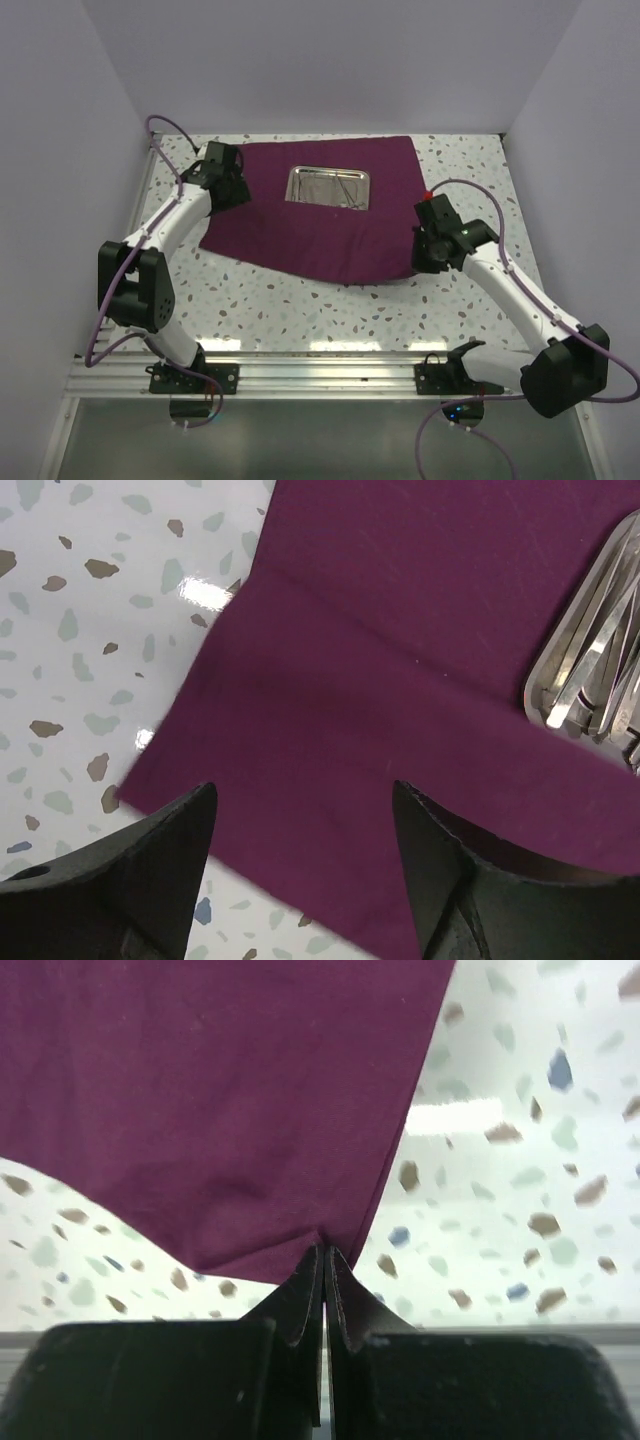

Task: Open and lay out the surgical kit
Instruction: Open the surgical kit at the center of the board, then adjust the surgical kit at the center of the board.

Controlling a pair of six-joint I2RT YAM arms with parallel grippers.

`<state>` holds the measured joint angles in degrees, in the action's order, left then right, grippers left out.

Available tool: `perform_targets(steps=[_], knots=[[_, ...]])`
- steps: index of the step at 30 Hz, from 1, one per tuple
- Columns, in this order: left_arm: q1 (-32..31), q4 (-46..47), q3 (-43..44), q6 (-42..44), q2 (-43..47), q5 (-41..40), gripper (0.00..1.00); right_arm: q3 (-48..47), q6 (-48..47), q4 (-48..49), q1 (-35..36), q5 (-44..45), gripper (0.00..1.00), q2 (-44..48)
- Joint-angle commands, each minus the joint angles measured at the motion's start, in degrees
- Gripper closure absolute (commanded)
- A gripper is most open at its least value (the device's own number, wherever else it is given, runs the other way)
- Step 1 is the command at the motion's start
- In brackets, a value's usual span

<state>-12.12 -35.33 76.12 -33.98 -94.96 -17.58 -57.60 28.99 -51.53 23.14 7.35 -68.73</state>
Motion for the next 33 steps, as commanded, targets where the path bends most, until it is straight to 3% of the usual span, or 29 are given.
perform_targets(steps=[1,5,10,11,13,14,20,26,31,33], knots=[[0.3,-0.3,0.3,-2.2,2.5,-2.0,0.25,0.2,-0.6,-13.9,0.1,1.1,1.0,1.0],[0.3,-1.9,0.1,-2.0,4.9,-3.8,0.25,2.8,2.6,-19.5,0.0,-0.9,1.0,3.6],[0.3,-3.6,-1.1,-3.1,6.7,-5.1,0.25,-0.2,5.3,-27.7,0.0,3.5,1.0,5.0],[0.3,-3.6,-1.6,-3.5,7.4,-5.0,0.25,-0.2,5.6,-28.4,0.0,3.4,0.83,5.0],[0.3,-3.2,-3.2,-4.2,8.1,-4.2,0.25,0.0,6.0,-27.9,0.0,2.5,0.08,4.7],[0.3,-3.2,-3.5,-4.4,8.0,-3.5,0.25,-0.1,5.9,-27.3,0.0,2.8,0.02,3.7],[0.2,-2.6,-5.6,-5.7,6.6,0.0,0.26,-10.6,6.9,-21.4,-0.9,9.1,0.02,-4.4],[0.0,-0.5,-12.5,-5.4,6.7,4.4,0.33,-21.9,4.3,-0.9,-3.0,0.3,0.02,-18.5],[-0.6,-0.4,-20.2,-7.6,8.9,5.6,0.34,-45.7,-0.9,-0.8,-3.5,-3.4,0.02,-41.2],[-0.7,0.2,-23.0,-8.4,9.4,5.5,0.39,-55.5,-1.7,-2.5,-3.6,-4.3,0.02,-47.1]])
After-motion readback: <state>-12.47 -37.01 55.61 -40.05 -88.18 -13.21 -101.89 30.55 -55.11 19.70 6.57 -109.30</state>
